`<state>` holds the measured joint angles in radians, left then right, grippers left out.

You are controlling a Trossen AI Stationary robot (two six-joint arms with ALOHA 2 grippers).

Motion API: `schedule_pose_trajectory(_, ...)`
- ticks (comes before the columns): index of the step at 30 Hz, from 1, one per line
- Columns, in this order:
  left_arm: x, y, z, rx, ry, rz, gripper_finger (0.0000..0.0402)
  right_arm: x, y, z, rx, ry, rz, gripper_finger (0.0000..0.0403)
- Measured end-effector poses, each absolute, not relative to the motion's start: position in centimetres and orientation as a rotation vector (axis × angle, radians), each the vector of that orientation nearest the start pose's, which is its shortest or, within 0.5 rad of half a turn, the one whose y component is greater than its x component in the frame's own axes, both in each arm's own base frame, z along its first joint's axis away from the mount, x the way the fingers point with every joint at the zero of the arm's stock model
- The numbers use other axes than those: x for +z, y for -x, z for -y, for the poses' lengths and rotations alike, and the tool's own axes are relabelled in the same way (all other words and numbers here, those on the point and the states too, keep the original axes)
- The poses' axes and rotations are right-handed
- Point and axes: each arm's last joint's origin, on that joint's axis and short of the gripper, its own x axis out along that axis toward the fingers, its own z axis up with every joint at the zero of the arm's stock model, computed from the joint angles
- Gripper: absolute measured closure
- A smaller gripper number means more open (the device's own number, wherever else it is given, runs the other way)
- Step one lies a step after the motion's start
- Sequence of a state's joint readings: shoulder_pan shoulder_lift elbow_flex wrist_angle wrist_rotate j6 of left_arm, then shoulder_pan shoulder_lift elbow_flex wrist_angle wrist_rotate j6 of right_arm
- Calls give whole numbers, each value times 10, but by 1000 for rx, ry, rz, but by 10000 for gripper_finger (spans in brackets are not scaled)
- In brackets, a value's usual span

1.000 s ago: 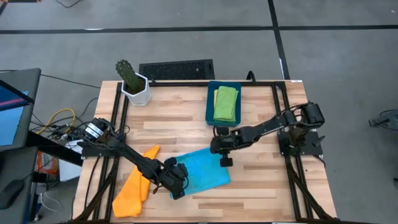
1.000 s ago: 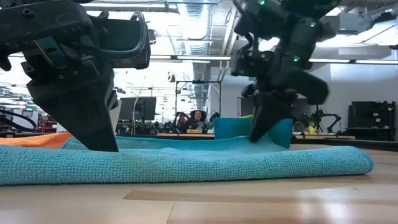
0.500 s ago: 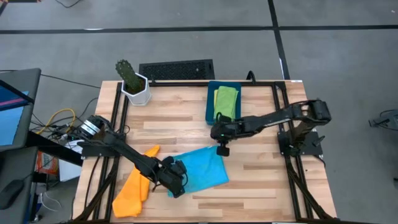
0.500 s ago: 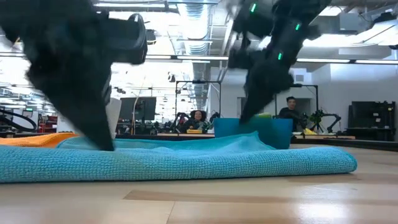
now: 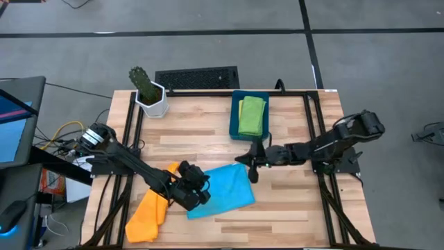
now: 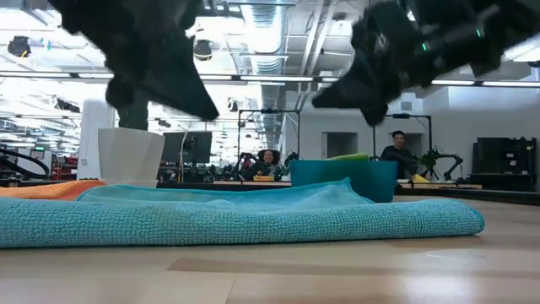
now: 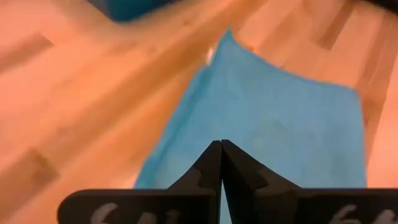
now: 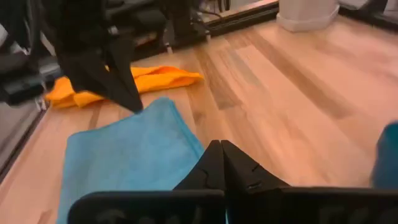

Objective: Fold microfiber towels
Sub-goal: Fold the blue towel

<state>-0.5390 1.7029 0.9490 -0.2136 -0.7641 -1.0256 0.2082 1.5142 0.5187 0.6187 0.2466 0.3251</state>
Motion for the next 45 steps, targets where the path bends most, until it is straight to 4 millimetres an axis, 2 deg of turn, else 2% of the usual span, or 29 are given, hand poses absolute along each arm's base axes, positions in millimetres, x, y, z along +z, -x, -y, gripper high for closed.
schedule_pose_trajectory(6, 133, -294, 155, 554, 384, -645, 401, 118, -282, -51, -143, -286, -415, 379)
schedule_pose_trajectory(14, 122, -291, 154, 590, 374, -691, 401, 77, -289, -52, -167, -323, -468, 395)
schedule_pose_trajectory(18, 113, -287, 152, 618, 369, -751, 401, 64, -289, -49, -202, -346, -490, 384)
schedule_pose_trajectory(22, 108, -285, 151, 620, 390, -780, 401, 62, -290, -49, -213, -357, -471, 372)
schedule_pose_trajectory(25, 109, -283, 150, 624, 400, -781, 401, 70, -290, -49, -184, -354, -466, 379)
schedule_pose_trajectory(27, 115, -282, 150, 611, 411, -781, 401, 84, -290, -50, -150, -339, -423, 387)
schedule_pose_trajectory(30, 137, -286, 153, 564, 432, -736, 401, 120, -289, -59, -74, -355, -262, 392)
schedule_pose_trajectory(34, 166, -286, 155, 511, 429, -668, 401, 135, -277, -83, 26, -351, -234, 381)
schedule_pose_trajectory(36, 179, -285, 159, 488, 477, -605, 401, 134, -271, -100, 84, -354, -254, 377)
schedule_pose_trajectory(39, 189, -283, 182, 379, 534, -514, 401, 118, -261, -129, 149, -353, -323, 381)
schedule_pose_trajectory(42, 181, -281, 210, 279, 553, -464, 401, 100, -251, -148, 120, -339, -367, 393)
schedule_pose_trajectory(45, 161, -276, 226, 304, 576, -452, 401, 83, -246, -155, 56, -368, -389, 396)
